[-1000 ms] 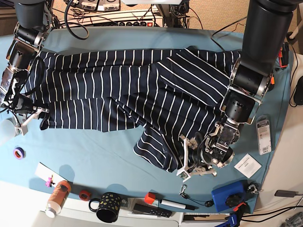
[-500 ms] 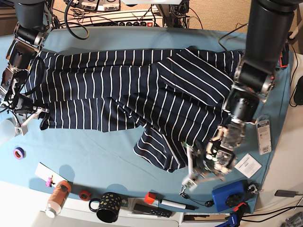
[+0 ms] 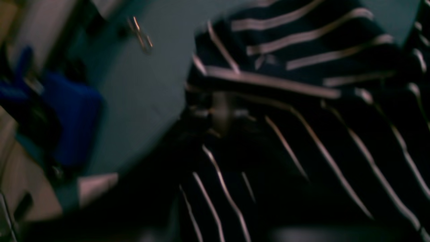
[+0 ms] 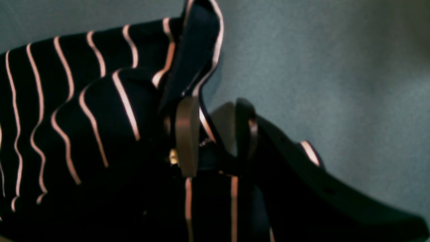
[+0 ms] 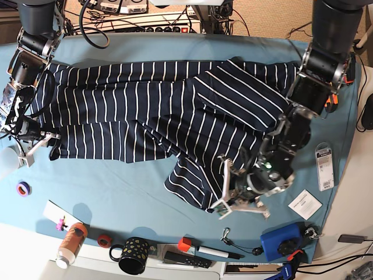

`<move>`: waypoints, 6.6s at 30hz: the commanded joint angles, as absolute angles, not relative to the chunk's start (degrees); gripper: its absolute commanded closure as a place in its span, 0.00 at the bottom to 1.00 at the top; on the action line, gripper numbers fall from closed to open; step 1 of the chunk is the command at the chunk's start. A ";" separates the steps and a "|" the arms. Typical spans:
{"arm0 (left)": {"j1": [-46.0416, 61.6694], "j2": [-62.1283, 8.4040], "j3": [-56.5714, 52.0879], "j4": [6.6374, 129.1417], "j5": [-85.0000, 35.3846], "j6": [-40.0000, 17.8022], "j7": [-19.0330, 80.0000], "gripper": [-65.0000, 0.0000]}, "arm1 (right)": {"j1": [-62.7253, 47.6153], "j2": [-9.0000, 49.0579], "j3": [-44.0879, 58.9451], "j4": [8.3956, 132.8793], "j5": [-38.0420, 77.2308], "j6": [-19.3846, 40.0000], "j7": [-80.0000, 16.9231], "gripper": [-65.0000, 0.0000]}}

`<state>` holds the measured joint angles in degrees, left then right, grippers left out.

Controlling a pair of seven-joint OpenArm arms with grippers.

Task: Layout the t-shirt on the table in an organized manner, then fold the t-shirt properly
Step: 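Grasp the shirt's hem corner with the left gripper, then pull the held hem with the left gripper to straighten the shirt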

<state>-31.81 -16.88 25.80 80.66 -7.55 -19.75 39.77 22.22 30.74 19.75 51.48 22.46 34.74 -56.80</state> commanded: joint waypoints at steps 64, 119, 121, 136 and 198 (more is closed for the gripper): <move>-36.71 -6.04 25.32 54.37 11.70 3.16 73.47 0.97 | 23.49 32.05 19.97 52.49 22.96 34.87 -55.51 0.71; -52.71 -13.37 25.32 39.16 -20.64 -16.62 55.33 0.48 | 23.49 31.90 19.97 52.49 22.92 34.87 -54.87 0.71; -52.53 -13.37 25.32 39.16 -22.61 -16.56 54.43 0.49 | 23.49 31.88 19.97 52.49 22.94 34.89 -55.44 0.71; -49.23 -13.34 25.32 39.27 -14.70 -12.95 49.21 0.60 | 23.49 31.90 19.97 52.49 22.94 34.87 -56.95 0.71; -60.62 -11.88 25.32 48.03 -24.62 -8.97 53.74 1.00 | 23.49 31.92 19.97 52.49 23.11 34.89 -58.00 0.71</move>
